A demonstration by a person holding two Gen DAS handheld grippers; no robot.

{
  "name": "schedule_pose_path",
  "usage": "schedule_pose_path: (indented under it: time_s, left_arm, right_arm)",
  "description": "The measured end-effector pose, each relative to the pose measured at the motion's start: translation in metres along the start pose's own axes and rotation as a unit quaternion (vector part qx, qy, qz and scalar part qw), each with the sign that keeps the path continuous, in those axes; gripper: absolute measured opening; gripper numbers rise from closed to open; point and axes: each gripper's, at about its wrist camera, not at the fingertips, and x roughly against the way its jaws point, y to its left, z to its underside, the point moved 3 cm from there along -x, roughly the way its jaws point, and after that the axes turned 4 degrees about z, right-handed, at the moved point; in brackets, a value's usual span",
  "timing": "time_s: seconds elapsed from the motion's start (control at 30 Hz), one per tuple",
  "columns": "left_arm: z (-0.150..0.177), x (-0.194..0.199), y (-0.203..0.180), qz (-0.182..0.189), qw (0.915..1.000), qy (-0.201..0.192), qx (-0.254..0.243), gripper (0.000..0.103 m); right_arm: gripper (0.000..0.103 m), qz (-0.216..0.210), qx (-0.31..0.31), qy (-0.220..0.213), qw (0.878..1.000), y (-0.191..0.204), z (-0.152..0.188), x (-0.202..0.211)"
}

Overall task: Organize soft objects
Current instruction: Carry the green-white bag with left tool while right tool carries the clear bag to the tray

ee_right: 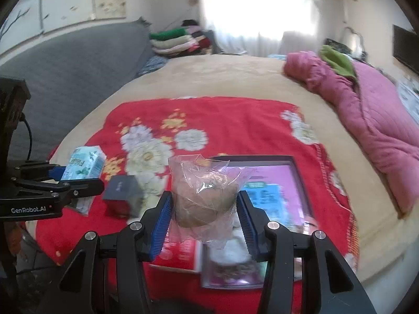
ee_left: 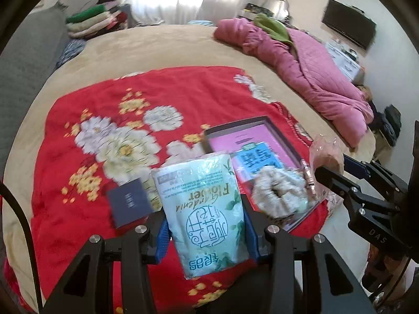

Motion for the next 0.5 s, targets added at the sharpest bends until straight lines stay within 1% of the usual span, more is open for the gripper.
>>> schedule_pose_path:
  time_s: [0.2, 0.3, 0.5]
  left_arm:
    - [-0.014, -0.013, -0.047, 0.011, 0.9992, -0.001, -0.037, 0.047]
    - [-0.020, -0.024, -0.067, 0.018, 0.9985, 0.006, -0.051, 0.047]
    - [-0.026, -0.059, -0.097, 0.041, 0.9965, 0.034, -0.065, 0.047]
  right_arm:
    - [0.050, 0.027, -0.035, -0.002, 0.999, -0.051, 0.012, 0.014]
    - [0.050, 0.037, -0.053, 0.002, 0.998, -0.073, 0.020, 0.016]
    - [0.050, 0.059, -0.084, 0.023, 0.994, -0.113, 0.040, 0.010]
